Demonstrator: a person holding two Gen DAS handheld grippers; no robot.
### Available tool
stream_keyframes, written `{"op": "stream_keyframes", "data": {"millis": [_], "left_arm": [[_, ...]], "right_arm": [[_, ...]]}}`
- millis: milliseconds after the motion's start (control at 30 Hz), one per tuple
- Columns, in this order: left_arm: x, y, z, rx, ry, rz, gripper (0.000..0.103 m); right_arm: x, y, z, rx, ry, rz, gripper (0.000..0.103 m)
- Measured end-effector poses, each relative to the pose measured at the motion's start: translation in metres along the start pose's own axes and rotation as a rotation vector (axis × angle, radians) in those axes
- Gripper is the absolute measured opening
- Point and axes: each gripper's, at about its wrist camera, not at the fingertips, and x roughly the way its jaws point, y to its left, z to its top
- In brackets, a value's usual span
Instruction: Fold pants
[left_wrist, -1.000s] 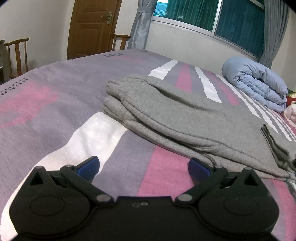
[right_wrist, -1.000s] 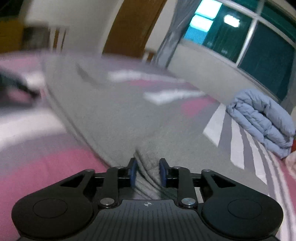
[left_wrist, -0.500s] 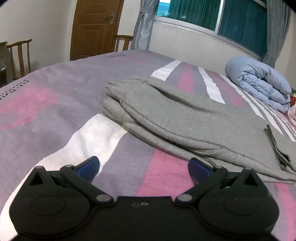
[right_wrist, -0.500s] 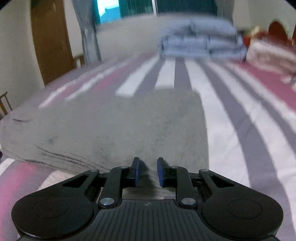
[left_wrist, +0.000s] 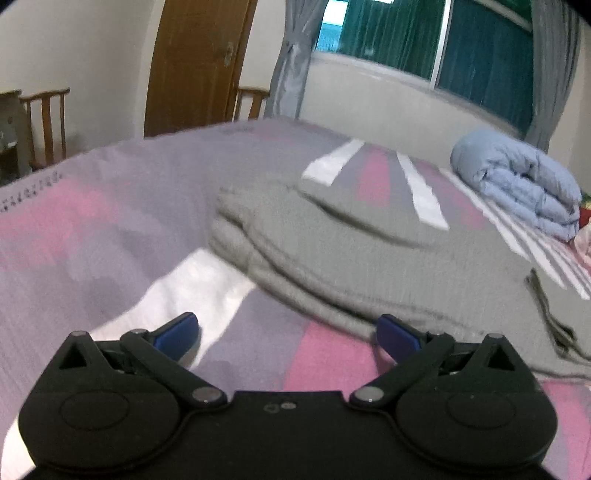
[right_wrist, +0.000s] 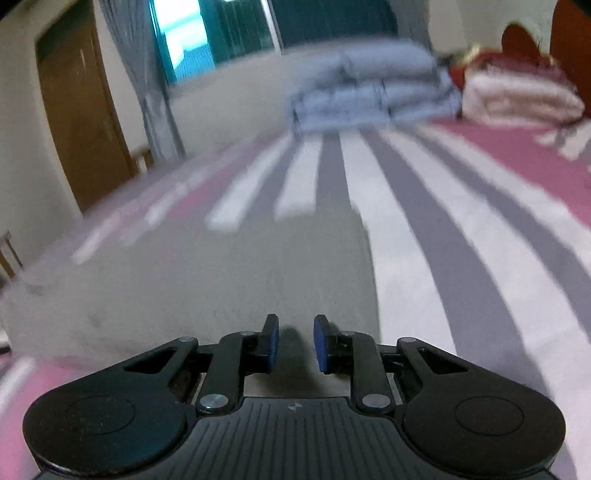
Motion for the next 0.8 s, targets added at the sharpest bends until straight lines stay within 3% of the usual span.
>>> {"op": "stream_keyframes", "data": {"millis": [33, 100, 167, 267, 400, 467, 500, 633, 700, 767, 800], "left_arm": [[0.000, 0.000, 0.001, 0.003, -0.012, 0.006, 0.097], [0.005, 0.001, 0.004, -0.008, -0.011, 0.006, 0.097], [0.011, 0.002, 0.005, -0.018, 0.005, -0.007, 0.097], [0.019, 0.004, 0.004, -0.026, 0.029, -0.016, 0.097], [0.019, 0.005, 0.002, -0.035, 0.032, -0.022, 0.097], [0.021, 0.005, 0.002, -0.038, 0.036, -0.020, 0.098], [0.021, 0.005, 0.002, -0.037, 0.038, -0.017, 0.098], [0.021, 0.004, 0.001, -0.038, 0.036, -0.019, 0.097], [0.021, 0.004, 0.001, -0.038, 0.035, -0.019, 0.097], [0.021, 0.003, 0.000, -0.034, 0.034, -0.017, 0.097], [0.021, 0.003, 0.000, -0.034, 0.034, -0.016, 0.097]], "right_arm": [[0.008, 0.003, -0.001, -0.013, 0.024, -0.008, 0.022], [0.030, 0.009, -0.017, -0.064, 0.167, -0.006, 0.022], [0.024, 0.013, -0.017, -0.118, 0.113, -0.003, 0.022], [0.027, 0.009, 0.015, -0.098, -0.021, -0.007, 0.022], [0.079, -0.003, 0.052, -0.051, 0.005, -0.079, 0.022], [0.115, -0.018, 0.053, -0.025, 0.167, -0.078, 0.022], [0.118, -0.025, 0.052, 0.002, 0.180, -0.063, 0.022], [0.059, -0.031, 0.037, 0.023, 0.056, -0.022, 0.022], [0.030, -0.027, 0.014, 0.000, 0.064, -0.017, 0.022], [0.014, -0.019, -0.014, -0.060, 0.145, -0.012, 0.022], [0.004, -0.013, -0.024, -0.111, 0.129, -0.037, 0.022]]}}
